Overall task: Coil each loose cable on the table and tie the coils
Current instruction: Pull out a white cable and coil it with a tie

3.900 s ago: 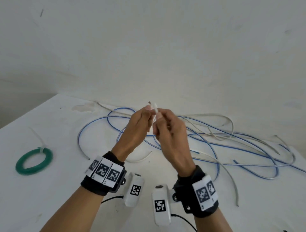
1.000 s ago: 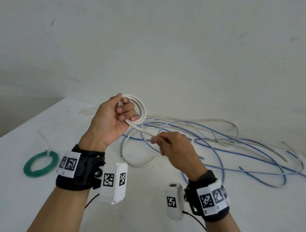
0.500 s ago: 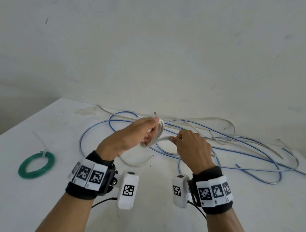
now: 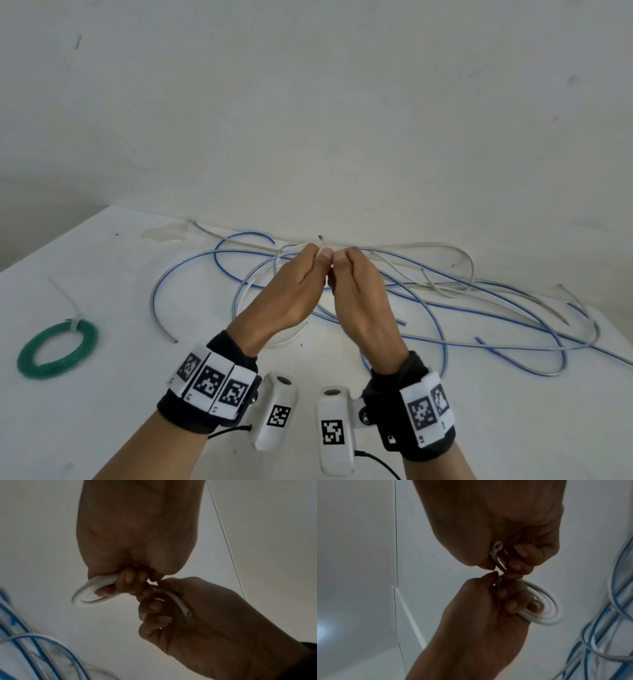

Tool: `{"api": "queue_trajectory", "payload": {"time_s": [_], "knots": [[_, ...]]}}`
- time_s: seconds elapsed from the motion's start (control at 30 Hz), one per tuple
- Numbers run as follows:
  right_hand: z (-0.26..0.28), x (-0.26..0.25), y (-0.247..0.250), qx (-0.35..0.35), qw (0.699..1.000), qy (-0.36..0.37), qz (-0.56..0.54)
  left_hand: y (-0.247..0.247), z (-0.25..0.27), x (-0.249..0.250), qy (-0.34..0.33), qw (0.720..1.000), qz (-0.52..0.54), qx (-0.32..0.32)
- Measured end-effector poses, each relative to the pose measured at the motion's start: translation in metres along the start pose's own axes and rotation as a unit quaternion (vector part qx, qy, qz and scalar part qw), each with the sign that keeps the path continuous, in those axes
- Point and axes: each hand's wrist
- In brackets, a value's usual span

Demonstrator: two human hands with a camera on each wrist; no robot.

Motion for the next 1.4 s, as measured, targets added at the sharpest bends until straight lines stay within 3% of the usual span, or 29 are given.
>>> {"api": "queue_trajectory", "payload": {"time_s": [0.2, 0.4, 0.57, 0.87, 1.03, 1.23, 1.4], "knots": [[0.008, 0.006, -0.022, 0.083, 0.985, 0.130, 0.080, 0.004, -0.004, 0.002, -0.001, 0.995, 0.091, 0.047], [0.008, 0.014, -0.035, 0.211, 0.962, 0.174, 0.014, -0.003, -0.002, 0.015, 0.003, 0.986, 0.166, 0.032], [0.003, 0.019, -0.028, 0.247, 0.946, 0.206, 0.042, -0.013, 0.001, 0.025, -0.004, 0.981, 0.194, 0.020], [0.001, 0.017, -0.027, 0.145, 0.960, 0.206, 0.122, 0.008, -0.005, 0.011, 0.039, 0.963, 0.267, 0.018], [-0.004, 0.019, -0.016, 0.132, 0.961, 0.232, 0.072, 0.008, -0.007, 0.015, 0.052, 0.948, 0.313, -0.007], [-0.004, 0.011, 0.004, 0.009, 0.965, 0.247, 0.086, 0.011, -0.009, 0.012, 0.060, 0.952, 0.299, 0.034], [0.001, 0.005, 0.003, 0.043, 0.982, 0.180, 0.031, 0.019, -0.009, 0.015, 0.107, 0.955, 0.268, 0.065]]}}
Point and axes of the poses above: each hand's wrist, its own z-axis away from the middle knuckle, its own y-axis out of the back of the hand, x = y × z, and after that the axes turned 8 degrees about -y, right-handed
